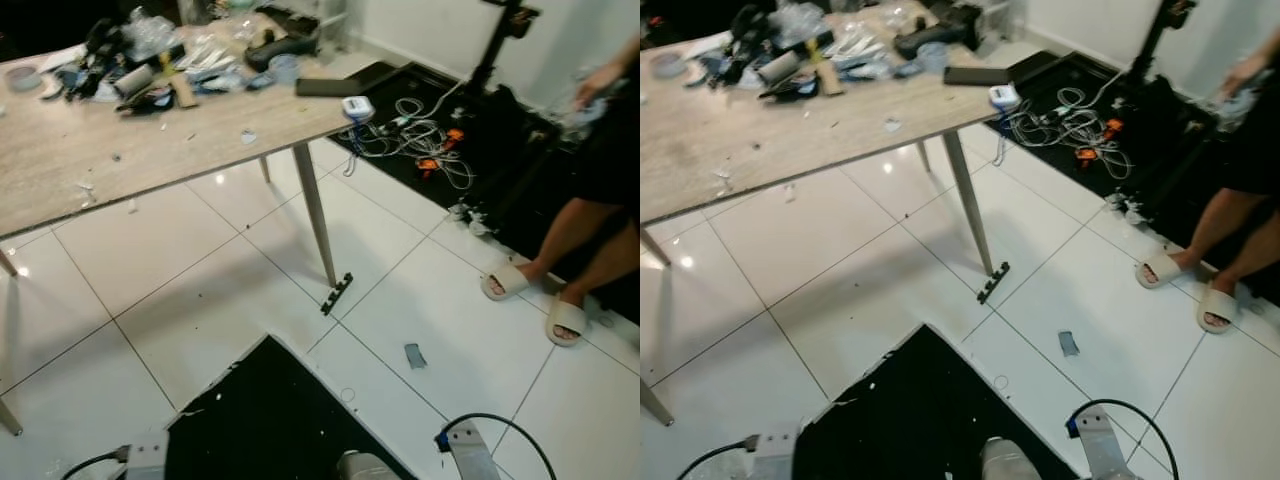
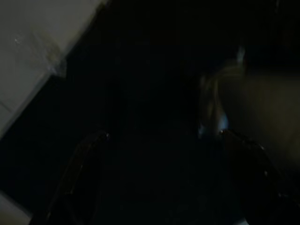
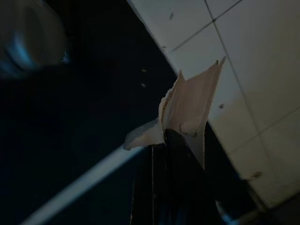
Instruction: Picking trash to rubbish bin
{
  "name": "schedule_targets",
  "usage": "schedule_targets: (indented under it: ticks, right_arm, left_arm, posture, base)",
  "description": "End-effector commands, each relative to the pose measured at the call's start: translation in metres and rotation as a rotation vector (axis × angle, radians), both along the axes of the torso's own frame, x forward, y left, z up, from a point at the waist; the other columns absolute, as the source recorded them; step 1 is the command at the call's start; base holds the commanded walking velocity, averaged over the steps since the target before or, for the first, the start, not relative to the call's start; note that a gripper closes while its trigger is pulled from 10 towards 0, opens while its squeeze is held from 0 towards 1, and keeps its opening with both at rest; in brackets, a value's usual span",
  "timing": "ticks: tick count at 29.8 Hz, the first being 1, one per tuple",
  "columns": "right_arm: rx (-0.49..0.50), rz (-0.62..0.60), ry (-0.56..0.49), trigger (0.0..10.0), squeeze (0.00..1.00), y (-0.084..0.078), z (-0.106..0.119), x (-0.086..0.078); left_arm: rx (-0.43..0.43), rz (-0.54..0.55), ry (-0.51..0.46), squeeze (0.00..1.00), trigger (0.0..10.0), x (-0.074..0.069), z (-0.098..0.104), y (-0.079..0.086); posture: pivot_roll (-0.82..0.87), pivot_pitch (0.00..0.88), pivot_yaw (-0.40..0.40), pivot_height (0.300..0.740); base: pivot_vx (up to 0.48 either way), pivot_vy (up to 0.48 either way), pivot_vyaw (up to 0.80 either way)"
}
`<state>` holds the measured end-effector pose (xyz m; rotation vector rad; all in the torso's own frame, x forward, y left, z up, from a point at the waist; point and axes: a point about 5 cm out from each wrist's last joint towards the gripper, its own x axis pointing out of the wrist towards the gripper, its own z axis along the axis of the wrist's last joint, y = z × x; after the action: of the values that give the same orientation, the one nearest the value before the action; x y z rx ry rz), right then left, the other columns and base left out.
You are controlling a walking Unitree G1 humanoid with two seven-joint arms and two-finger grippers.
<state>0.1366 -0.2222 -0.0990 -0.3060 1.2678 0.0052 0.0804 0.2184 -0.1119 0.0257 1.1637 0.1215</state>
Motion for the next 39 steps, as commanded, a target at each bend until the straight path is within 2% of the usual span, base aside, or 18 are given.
schedule_targets:
  ticks: [1,3,4,8,11,13,15,18,22,23,25,31,39]
  right_arm:
    - [0.003,0.035,0.010,10.0,0.00,0.005,-0.002,-0.002]
    - [0.007,0.100,-0.001,10.0,0.00,0.013,-0.001,0.006]
    - [0.007,0.100,-0.001,10.0,0.00,0.013,-0.001,0.006]
    - [-0.021,0.251,0.016,10.0,0.00,0.016,0.002,0.013]
    - [-0.040,0.303,0.020,10.0,0.00,0.015,0.002,0.014]
    - [-0.045,0.306,0.021,10.0,0.00,0.014,0.002,0.014]
    - [-0.053,0.297,0.021,10.0,0.00,0.009,0.003,0.015]
    - [-0.067,0.291,0.024,10.0,0.00,0.006,0.004,0.014]
    - [-0.031,0.285,0.026,10.0,0.00,0.018,0.001,0.013]
    - [-0.021,0.351,0.027,10.0,0.00,0.028,0.000,0.013]
    - [-0.017,0.372,0.027,10.0,0.00,0.033,-0.001,0.013]
    - [-0.023,0.377,0.035,10.0,0.00,0.030,-0.001,0.012]
    - [-0.028,0.404,0.050,10.0,0.00,0.027,-0.001,0.010]
  left_arm:
    - [0.024,-0.010,0.024,0.00,10.0,-0.006,0.001,0.010]
    - [0.050,0.012,0.016,0.00,10.0,-0.006,0.003,0.021]
    - [0.050,0.012,0.016,0.00,10.0,-0.006,0.003,0.021]
    - [0.088,0.093,-0.059,0.00,10.0,0.008,0.012,0.039]
    - [0.094,0.127,-0.050,0.00,10.0,0.003,0.011,0.042]
    - [0.089,0.138,-0.033,0.00,10.0,-0.002,0.010,0.040]
    - [0.072,0.140,0.003,0.00,10.0,-0.010,0.005,0.031]
    - [0.053,0.124,0.024,0.00,10.0,-0.013,0.002,0.020]
    - [0.043,0.092,-0.011,0.00,10.0,-0.003,0.003,0.015]
    - [0.049,0.086,-0.019,0.00,10.0,0.002,0.004,0.015]
    - [0.055,0.083,-0.021,0.00,10.0,0.005,0.004,0.016]
    - [0.080,0.042,-0.009,0.00,10.0,0.009,0.004,0.013]
    - [0.067,-0.037,-0.032,0.00,10.0,0.023,0.005,0.000]
  posture:
    - [-0.01,0.062,0.031,0.740]
    - [0.02,0.083,0.015,0.740]
    - [0.02,0.083,0.015,0.740]
    - [0.05,0.088,-0.013,0.740]
    - [0.04,0.076,-0.009,0.740]
    - [0.04,0.073,-0.007,0.740]
    - [0.04,0.054,0.013,0.740]
    - [0.04,0.047,0.023,0.740]
    - [0.04,0.053,0.012,0.740]
    - [0.04,0.044,0.010,0.740]
    - [0.03,0.040,0.015,0.740]
    - [0.03,0.029,0.023,0.740]
    - [0.02,0.047,0.015,0.740]
  base:
    - [0.000,0.000,-0.74]
    - [0.000,0.000,-0.74]
    - [0.000,0.000,-0.74]
    - [0.000,0.000,-0.74]
    - [0.000,0.000,-0.74]
    - [0.000,0.000,-0.74]
    - [0.000,0.000,-0.74]
    - [0.000,0.000,-0.74]
    - [0.000,0.000,-0.74]
    - [0.000,0.000,-0.74]
    - [0.000,0.000,-0.74]
    - [0.000,0.000,-0.74]
    - [0.000,0.000,-0.74]
